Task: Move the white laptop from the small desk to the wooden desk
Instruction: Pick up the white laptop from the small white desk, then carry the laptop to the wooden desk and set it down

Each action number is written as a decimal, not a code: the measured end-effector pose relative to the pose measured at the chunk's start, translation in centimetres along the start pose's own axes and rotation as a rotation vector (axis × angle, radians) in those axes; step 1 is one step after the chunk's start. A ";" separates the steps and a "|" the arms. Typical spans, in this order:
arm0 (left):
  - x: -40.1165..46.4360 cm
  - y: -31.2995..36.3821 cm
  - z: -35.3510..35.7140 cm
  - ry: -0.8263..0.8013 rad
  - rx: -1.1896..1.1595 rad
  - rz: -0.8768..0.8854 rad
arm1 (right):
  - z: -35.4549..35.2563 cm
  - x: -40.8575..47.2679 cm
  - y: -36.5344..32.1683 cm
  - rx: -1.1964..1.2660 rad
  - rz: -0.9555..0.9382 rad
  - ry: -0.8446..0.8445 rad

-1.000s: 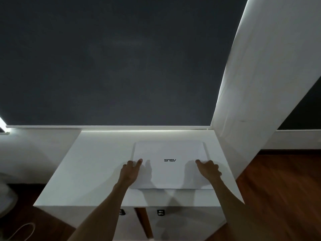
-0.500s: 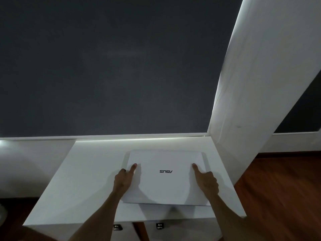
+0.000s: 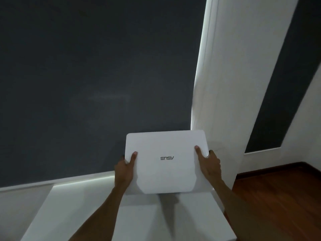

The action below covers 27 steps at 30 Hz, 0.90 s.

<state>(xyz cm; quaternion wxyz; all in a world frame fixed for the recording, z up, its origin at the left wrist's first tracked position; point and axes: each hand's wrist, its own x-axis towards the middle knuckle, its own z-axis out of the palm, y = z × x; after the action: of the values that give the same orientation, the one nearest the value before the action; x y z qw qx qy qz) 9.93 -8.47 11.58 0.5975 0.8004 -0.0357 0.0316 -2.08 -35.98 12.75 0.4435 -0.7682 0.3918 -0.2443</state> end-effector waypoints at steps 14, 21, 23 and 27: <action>-5.8 9.7 18.2 -0.314 -0.064 0.241 | -19.8 0.8 8.0 0.119 0.066 0.428; -17.9 14.3 31.4 -0.575 -0.095 0.339 | -35.0 -3.1 16.6 0.063 0.187 0.686; -21.9 15.5 35.2 -0.659 -0.129 0.356 | -39.3 -5.0 19.1 0.038 0.210 0.783; -30.6 18.1 41.9 -0.834 -0.187 0.392 | -47.6 -8.7 24.1 -0.009 0.277 0.938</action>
<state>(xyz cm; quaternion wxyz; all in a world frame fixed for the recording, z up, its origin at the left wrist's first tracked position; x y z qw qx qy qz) -21.92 -53.23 14.13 0.5843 0.6659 -0.4259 -0.1837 -50.73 -59.37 14.68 0.2439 -0.5178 0.6489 -0.5013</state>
